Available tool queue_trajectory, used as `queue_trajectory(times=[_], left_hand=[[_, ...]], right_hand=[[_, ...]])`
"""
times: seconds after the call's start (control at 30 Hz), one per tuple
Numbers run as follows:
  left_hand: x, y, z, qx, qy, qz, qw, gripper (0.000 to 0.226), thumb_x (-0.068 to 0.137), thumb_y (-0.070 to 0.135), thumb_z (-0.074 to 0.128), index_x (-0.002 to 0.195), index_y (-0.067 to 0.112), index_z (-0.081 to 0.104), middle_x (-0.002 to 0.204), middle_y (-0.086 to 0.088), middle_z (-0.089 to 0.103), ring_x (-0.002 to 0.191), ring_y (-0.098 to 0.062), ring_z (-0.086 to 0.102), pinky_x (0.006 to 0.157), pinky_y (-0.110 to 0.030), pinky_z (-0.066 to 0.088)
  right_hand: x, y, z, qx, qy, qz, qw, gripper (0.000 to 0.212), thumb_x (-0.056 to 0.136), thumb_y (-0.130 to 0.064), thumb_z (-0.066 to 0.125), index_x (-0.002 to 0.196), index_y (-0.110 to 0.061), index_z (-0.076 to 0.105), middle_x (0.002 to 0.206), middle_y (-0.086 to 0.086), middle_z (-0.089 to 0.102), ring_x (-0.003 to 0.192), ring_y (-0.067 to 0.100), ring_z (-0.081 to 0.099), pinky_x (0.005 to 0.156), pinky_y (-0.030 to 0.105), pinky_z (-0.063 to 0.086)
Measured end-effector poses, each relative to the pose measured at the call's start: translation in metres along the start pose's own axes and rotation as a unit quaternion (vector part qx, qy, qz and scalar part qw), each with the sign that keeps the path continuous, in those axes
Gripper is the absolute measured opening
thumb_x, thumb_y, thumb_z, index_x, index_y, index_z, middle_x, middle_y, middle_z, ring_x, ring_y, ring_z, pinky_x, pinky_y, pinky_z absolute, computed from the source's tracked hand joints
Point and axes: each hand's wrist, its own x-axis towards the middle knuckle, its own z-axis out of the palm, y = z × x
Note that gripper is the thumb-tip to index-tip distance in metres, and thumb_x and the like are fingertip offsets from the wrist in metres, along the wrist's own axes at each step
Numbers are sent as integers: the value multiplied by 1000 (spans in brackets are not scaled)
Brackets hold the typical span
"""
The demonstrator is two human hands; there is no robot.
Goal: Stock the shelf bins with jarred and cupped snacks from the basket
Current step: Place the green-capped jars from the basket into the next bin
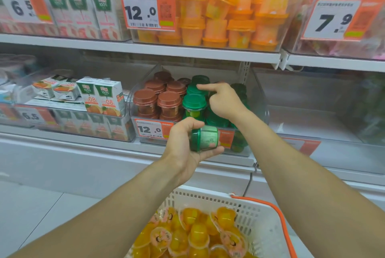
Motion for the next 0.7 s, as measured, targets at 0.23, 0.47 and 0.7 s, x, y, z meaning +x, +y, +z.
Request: queue_trajectory(times=[0.23, 0.47, 0.7], left_hand=[[2, 0, -8, 127, 76, 89, 985, 35, 83, 15, 77, 111, 5, 57, 101, -15, 67, 77, -20, 66, 71, -37, 62], [-4, -5, -12, 376, 89, 289, 876, 60, 71, 26, 89, 118, 27, 52, 104, 11, 67, 90, 2, 66, 79, -18, 54], [-5, -6, 4, 425, 88, 341, 834, 69, 74, 34, 86, 130, 25, 47, 117, 17, 58, 106, 3, 57, 90, -17, 49]], right_hand=[[-8, -3, -12, -23, 80, -17, 996, 59, 86, 11, 38, 129, -22, 63, 131, 11, 53, 115, 23, 56, 98, 32, 48], [-37, -35, -61, 63, -198, 68, 976, 24, 90, -29, 71, 102, -9, 66, 89, 11, 71, 71, 22, 70, 62, 33, 55], [-53, -20, -73, 133, -250, 90, 955, 31, 84, -15, 77, 111, -6, 66, 94, 13, 75, 85, 26, 72, 81, 34, 59]])
